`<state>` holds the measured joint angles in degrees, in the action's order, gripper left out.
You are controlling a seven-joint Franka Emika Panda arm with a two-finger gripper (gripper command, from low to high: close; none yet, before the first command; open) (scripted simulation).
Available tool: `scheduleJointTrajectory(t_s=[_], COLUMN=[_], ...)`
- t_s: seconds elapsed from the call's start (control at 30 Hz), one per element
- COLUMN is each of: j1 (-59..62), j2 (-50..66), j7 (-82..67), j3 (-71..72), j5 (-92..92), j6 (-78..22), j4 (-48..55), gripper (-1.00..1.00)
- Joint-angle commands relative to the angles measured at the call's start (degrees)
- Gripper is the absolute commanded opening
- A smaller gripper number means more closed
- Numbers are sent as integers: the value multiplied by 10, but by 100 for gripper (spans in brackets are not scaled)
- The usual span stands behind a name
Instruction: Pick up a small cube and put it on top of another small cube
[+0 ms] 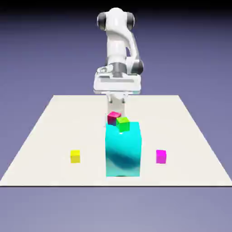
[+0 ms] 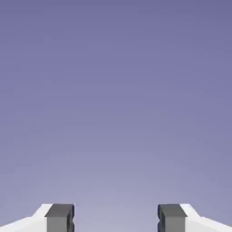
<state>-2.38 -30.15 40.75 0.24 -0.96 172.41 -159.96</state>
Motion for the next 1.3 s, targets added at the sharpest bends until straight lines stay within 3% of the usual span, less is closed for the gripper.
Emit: scheduleJointTrajectory(t_s=[0.0, 0.63, 0.9, 0.93, 1.13, 1.27], j1=[-14, -281, -305, -305, -288, -270], j2=[21, 415, 530, 530, 426, 353], j7=[-14, -282, -249, -249, -287, -231], j3=[2, 40, 2, 2, 40, 49], j5=[-8, -158, -212, -212, -163, -137], j6=[-13, -265, -175, -175, -269, -363], j4=[9, 173, 186, 186, 177, 197], gripper=[0, 0, 0, -100, -100, -100])
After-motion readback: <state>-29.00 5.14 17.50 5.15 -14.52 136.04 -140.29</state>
